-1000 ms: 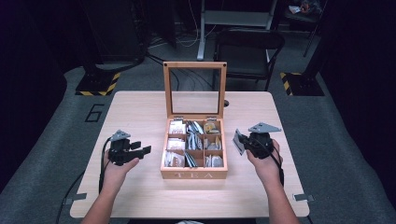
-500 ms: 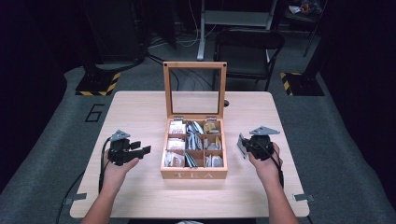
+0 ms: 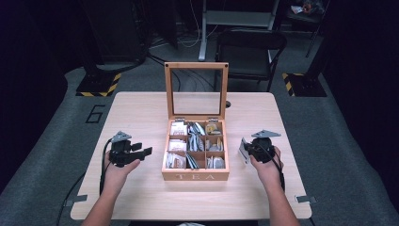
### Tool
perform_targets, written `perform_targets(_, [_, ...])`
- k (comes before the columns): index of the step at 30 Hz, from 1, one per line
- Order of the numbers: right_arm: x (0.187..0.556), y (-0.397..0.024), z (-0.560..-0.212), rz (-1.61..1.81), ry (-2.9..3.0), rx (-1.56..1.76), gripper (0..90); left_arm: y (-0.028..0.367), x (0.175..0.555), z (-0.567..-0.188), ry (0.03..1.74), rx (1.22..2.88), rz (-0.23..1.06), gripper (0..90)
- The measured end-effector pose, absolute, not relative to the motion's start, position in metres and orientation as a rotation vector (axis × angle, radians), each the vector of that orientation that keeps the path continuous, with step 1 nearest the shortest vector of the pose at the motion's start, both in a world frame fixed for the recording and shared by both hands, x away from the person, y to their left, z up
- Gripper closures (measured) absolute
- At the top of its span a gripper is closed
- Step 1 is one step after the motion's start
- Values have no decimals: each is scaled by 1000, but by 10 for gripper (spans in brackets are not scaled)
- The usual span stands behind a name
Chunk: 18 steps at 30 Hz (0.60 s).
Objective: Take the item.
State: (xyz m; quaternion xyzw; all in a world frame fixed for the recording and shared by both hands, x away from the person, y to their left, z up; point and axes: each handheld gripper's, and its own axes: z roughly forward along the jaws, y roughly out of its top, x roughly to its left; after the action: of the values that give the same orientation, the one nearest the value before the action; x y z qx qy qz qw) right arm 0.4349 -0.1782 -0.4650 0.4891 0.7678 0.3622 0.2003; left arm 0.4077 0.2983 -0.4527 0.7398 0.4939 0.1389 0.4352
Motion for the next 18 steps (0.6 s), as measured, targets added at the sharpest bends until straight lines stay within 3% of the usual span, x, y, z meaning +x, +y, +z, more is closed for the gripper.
perform_targets(18, [441, -193, -476, 1017, 2114, 1448, 846, 300, 409, -455, 1237, 1840, 339, 428])
